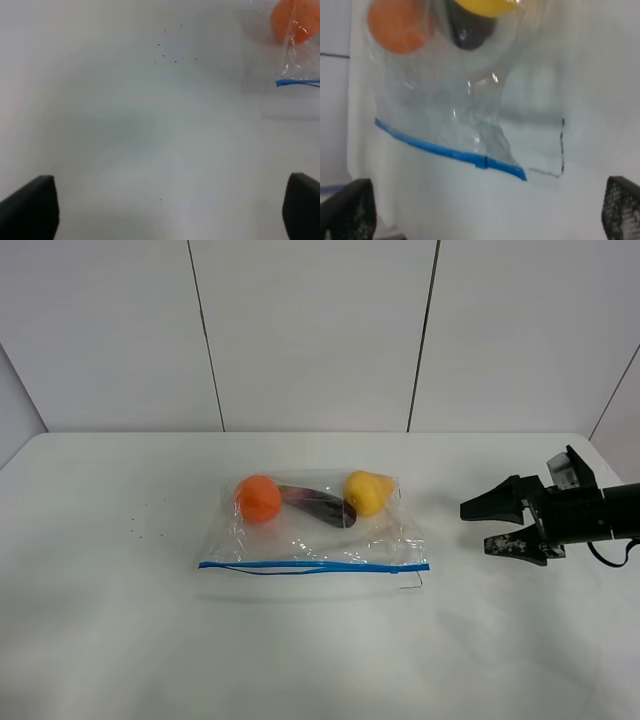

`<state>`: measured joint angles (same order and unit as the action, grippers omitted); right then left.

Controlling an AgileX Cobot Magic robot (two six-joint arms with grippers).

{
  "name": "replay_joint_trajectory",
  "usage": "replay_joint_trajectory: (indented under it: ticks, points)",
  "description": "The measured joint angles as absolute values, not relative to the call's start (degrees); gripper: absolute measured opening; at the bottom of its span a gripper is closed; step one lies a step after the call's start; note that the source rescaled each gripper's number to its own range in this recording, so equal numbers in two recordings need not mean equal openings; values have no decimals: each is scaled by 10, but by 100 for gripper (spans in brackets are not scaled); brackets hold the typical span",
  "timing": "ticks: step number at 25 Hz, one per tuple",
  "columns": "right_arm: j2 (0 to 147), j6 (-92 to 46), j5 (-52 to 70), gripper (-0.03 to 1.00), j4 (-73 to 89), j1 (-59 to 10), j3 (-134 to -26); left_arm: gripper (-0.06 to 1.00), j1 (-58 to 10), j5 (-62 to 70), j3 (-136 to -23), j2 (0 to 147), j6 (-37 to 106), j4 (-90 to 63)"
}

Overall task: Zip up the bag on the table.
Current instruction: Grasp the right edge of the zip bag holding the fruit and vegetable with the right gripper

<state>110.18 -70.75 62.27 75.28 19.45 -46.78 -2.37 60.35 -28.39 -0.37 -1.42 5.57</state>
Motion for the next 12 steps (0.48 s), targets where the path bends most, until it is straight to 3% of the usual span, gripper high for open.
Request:
replay_joint_trajectory:
  ticks: [12]
  points:
    - [1183,-713,619,100,771,121,-511,100,-24,603,-284,-4,-14,56]
